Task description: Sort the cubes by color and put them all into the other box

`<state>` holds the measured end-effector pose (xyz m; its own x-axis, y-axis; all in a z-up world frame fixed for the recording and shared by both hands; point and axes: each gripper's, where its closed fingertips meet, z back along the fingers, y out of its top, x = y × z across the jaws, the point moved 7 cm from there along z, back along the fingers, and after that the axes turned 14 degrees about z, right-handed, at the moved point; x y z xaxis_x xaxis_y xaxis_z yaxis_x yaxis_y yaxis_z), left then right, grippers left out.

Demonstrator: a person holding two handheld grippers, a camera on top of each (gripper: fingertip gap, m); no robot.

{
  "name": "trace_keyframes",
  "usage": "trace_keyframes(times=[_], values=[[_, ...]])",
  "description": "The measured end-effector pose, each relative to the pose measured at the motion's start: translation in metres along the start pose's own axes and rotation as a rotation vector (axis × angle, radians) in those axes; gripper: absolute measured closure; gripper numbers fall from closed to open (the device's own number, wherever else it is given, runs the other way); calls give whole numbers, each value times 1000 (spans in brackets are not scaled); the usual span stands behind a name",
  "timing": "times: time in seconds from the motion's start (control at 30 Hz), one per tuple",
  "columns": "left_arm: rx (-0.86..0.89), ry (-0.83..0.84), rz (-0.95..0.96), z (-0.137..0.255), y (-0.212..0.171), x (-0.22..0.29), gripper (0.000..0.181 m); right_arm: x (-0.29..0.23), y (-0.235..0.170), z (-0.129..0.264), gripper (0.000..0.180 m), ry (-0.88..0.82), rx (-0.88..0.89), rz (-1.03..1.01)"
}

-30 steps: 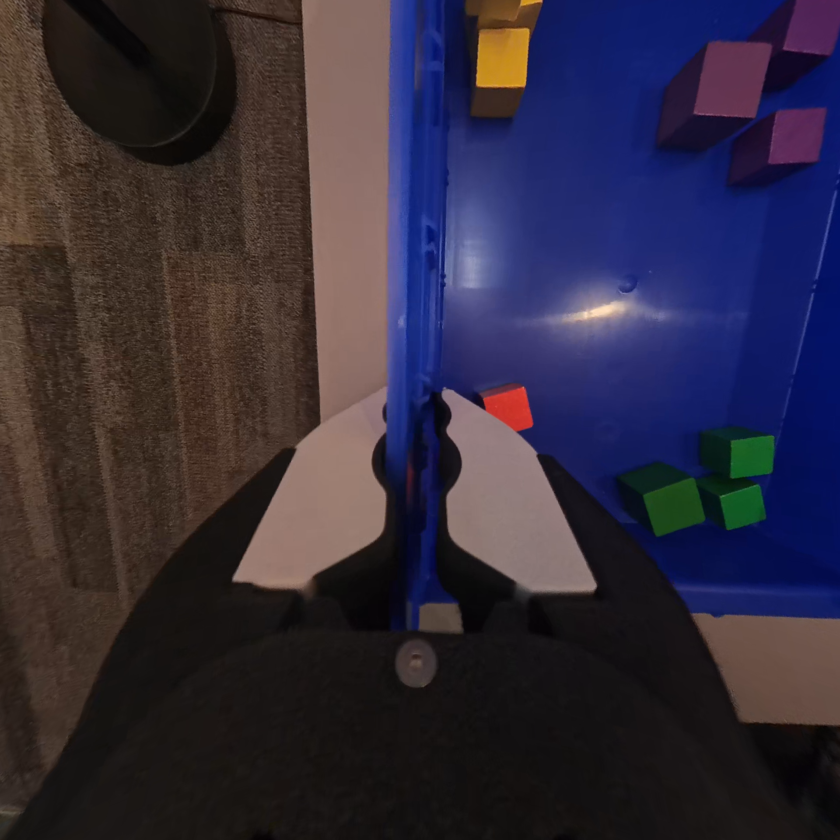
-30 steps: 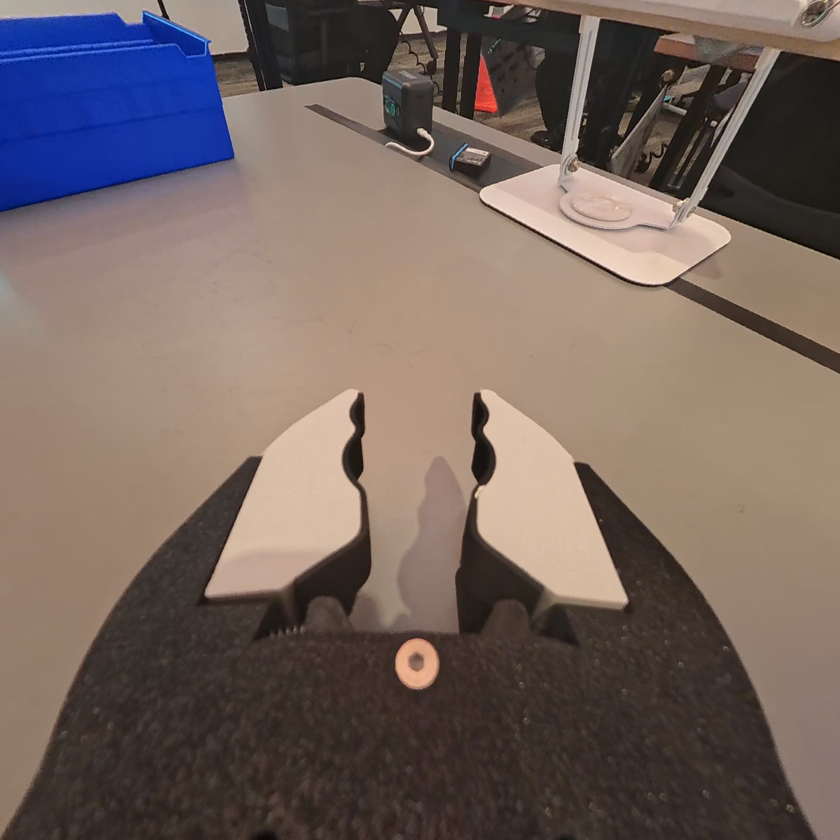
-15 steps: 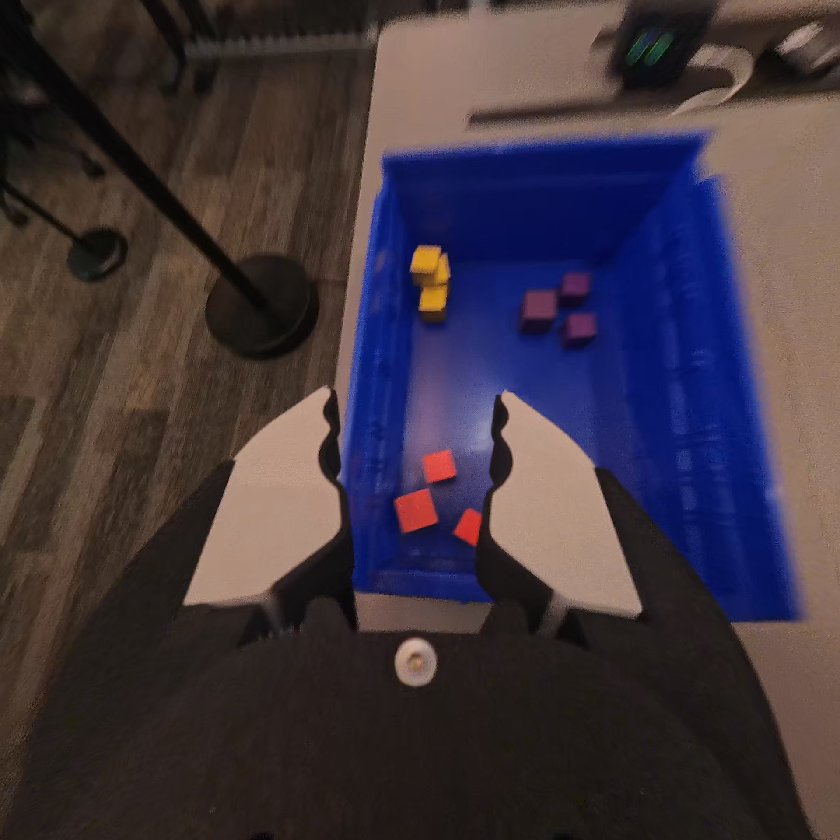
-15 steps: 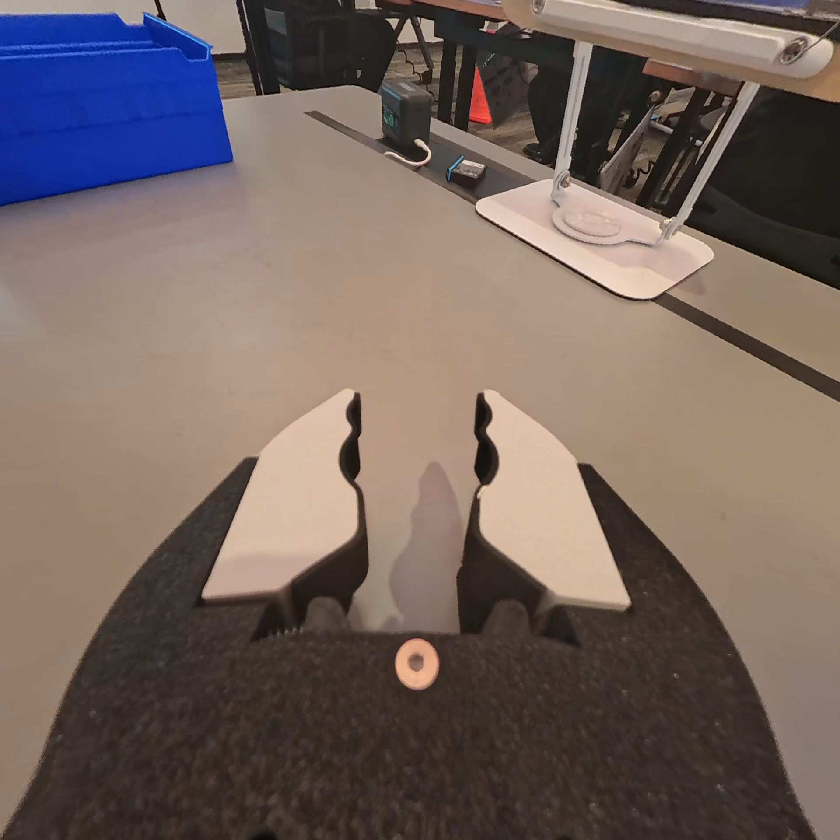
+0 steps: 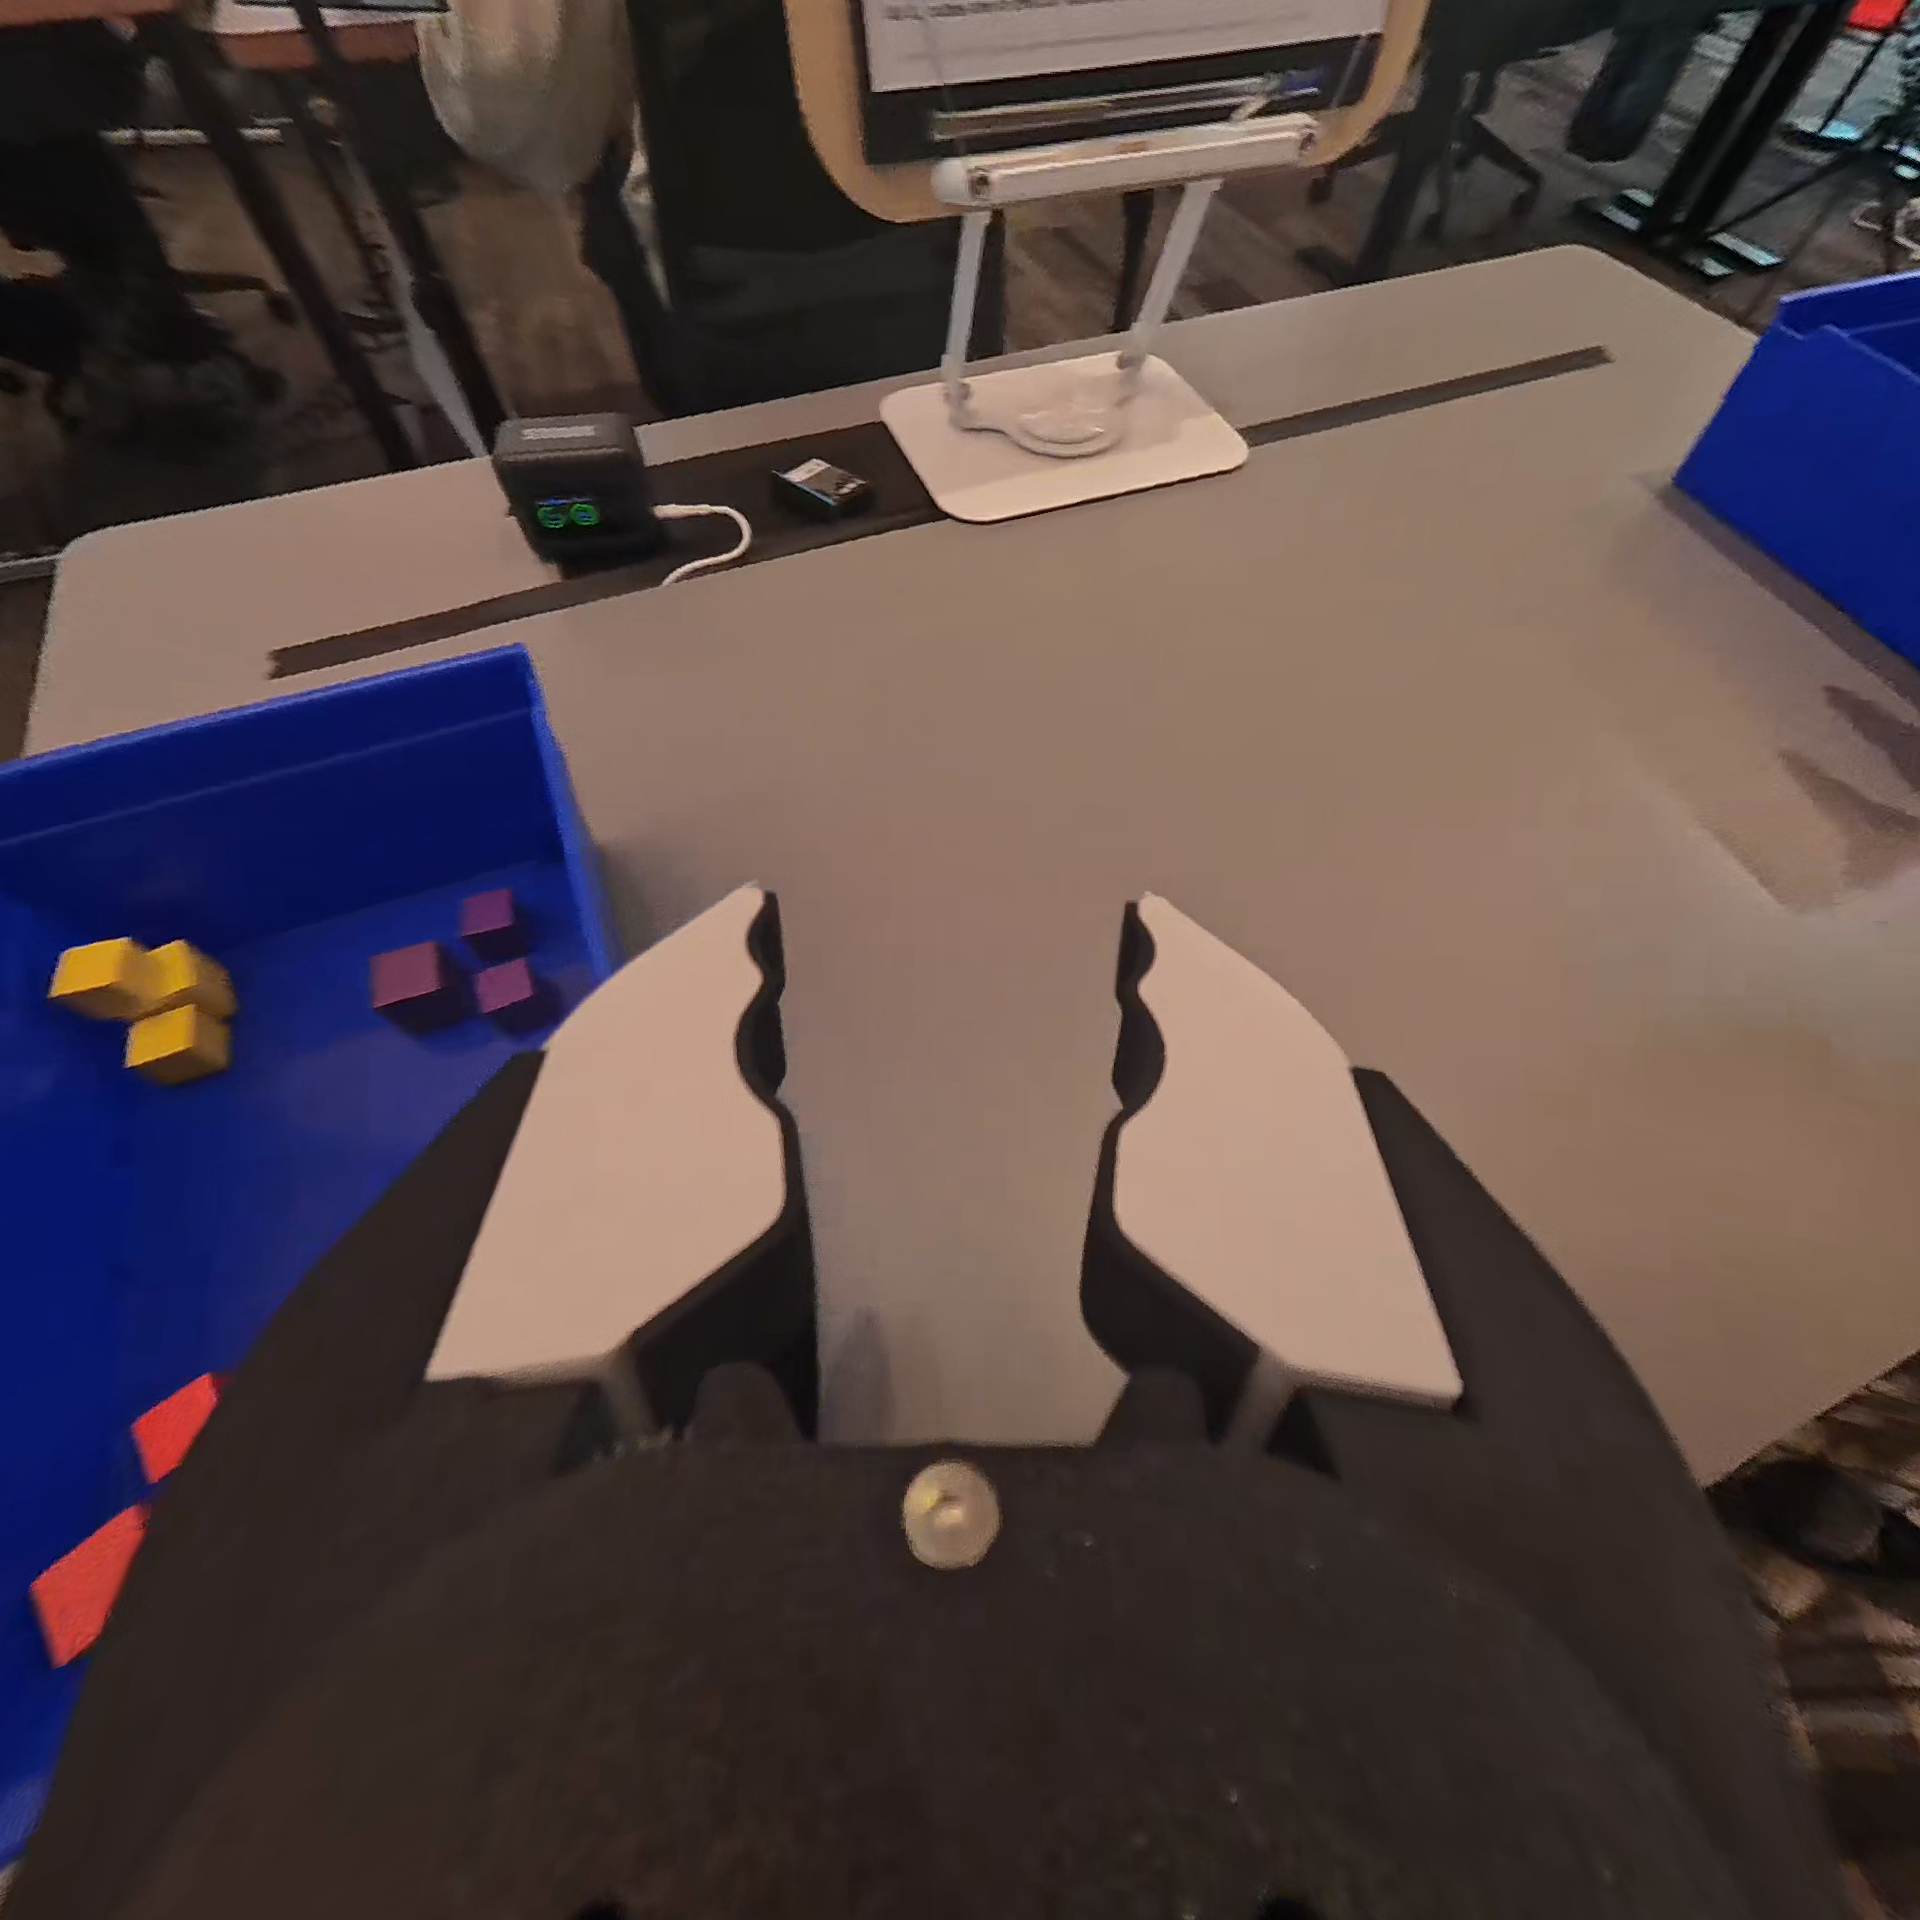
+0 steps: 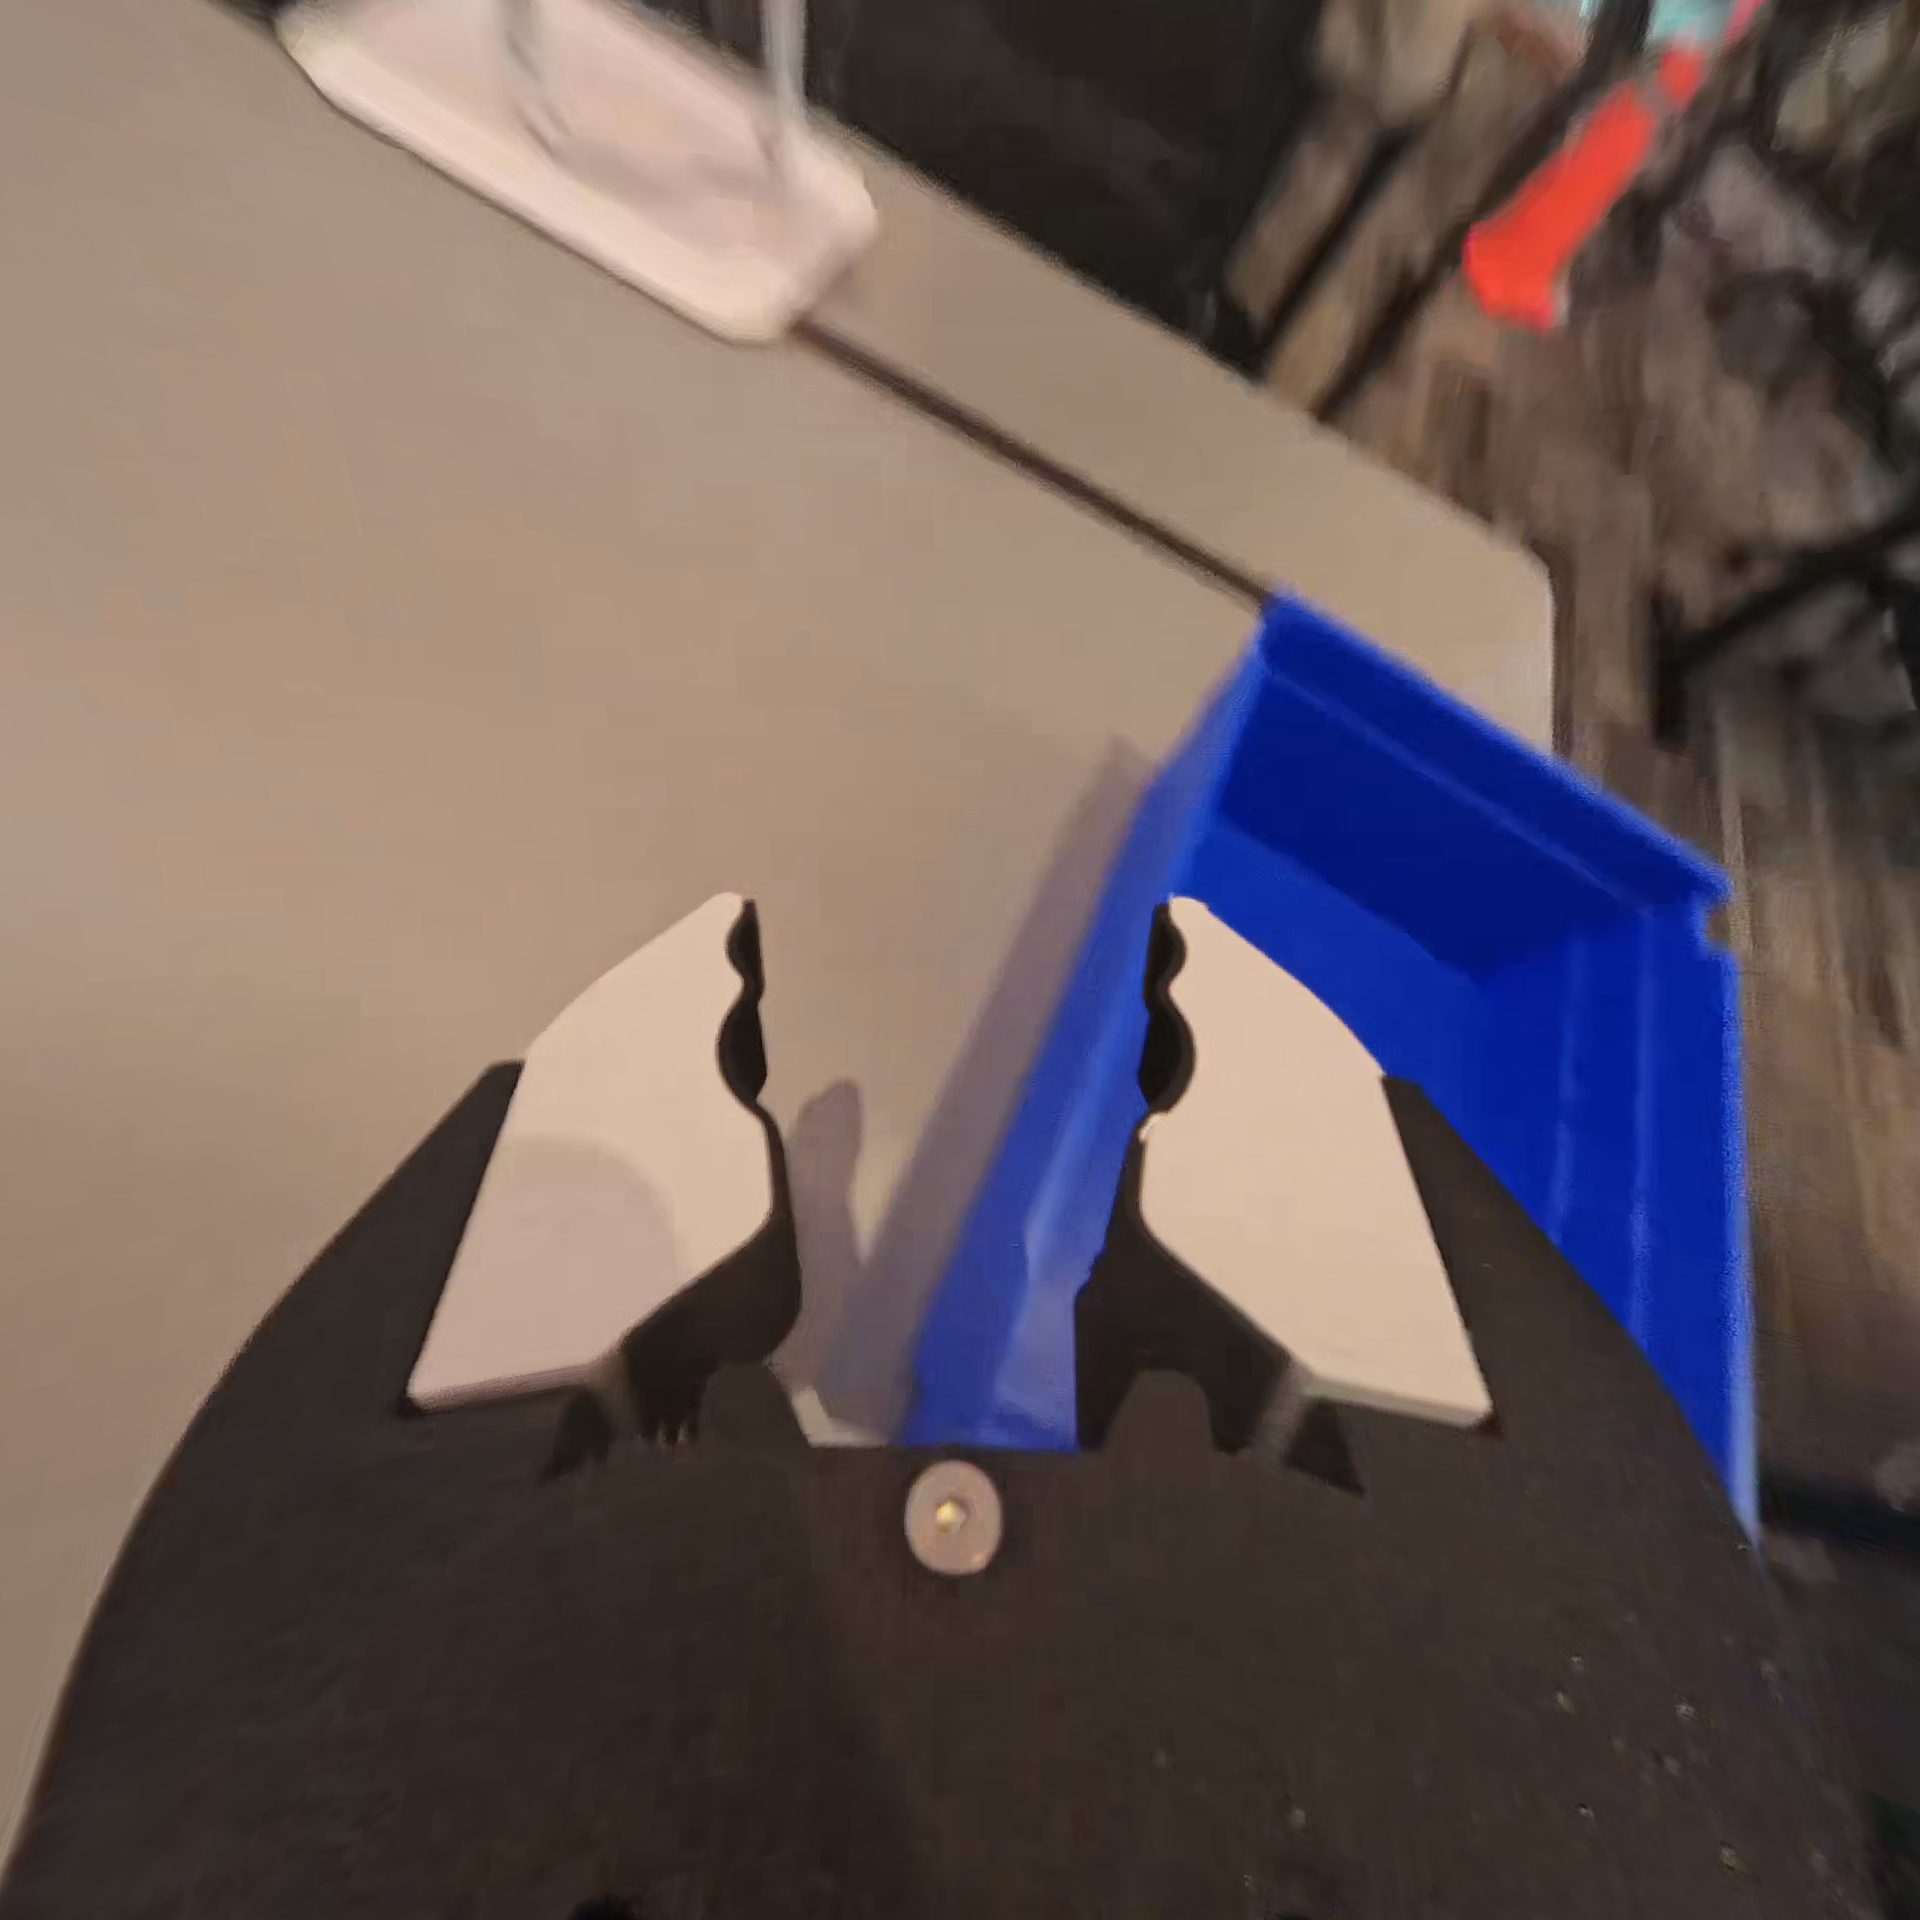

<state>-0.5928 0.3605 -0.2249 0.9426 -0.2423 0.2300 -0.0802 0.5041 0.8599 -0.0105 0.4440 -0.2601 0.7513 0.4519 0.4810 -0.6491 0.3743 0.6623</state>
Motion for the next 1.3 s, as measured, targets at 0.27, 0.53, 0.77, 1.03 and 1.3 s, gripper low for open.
trace_keyframes(times=[0.27,0.53,0.77,1.03,1.3], values=[[23,-119,20,-18,-15,1,123,1,-75,-25,151,289,-448,-239],[39,-92,37,-10,-13,-16,125,4,-88,-23,172,195,-569,-230],[17,-91,21,-13,-15,-17,126,2,-91,-19,173,175,-560,-285],[62,8,4,6,-10,-39,122,3,-83,-1,99,70,-495,-292],[-1,187,-115,53,11,-126,120,-40,11,33,92,-42,186,46]])
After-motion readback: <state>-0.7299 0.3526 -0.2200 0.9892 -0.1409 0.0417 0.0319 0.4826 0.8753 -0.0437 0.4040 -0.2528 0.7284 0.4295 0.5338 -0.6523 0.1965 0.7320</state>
